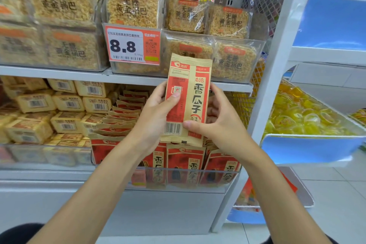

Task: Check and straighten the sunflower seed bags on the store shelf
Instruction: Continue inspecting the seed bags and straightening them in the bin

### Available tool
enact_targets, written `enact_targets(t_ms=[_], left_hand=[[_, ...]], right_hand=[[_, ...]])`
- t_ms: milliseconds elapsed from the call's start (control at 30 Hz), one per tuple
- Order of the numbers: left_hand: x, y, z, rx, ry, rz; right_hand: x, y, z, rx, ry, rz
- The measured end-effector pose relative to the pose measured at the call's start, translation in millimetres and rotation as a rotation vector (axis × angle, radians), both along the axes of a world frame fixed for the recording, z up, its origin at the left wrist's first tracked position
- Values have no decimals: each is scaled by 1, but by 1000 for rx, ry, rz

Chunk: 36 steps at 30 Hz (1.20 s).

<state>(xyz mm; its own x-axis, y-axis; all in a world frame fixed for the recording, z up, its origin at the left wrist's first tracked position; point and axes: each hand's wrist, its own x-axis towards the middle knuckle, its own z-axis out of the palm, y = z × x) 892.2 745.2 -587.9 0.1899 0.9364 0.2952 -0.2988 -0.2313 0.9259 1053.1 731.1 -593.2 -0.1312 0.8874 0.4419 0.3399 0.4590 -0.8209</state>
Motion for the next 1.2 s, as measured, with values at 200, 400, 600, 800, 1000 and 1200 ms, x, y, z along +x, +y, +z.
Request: enact_targets(t_ms=[200, 400, 600, 800, 1000, 1200], left_hand=[[-3, -1, -1, -46, 44, -189], [-6, 1, -1, -90, 70, -293], [-6, -1, -2, -168, 76, -389], [-11, 0, -1, -386, 14, -728], [11, -5, 11, 96, 421, -118], [27, 7, 0, 310, 677, 80]], right_hand=[[2, -4, 10, -30, 314, -8], [13, -3, 14, -128, 312, -11], [20, -2, 19, -82, 405, -81], [26, 4, 28, -61, 603, 20], [40, 3, 45, -120, 620, 142], [71, 0, 47, 99, 278, -122]])
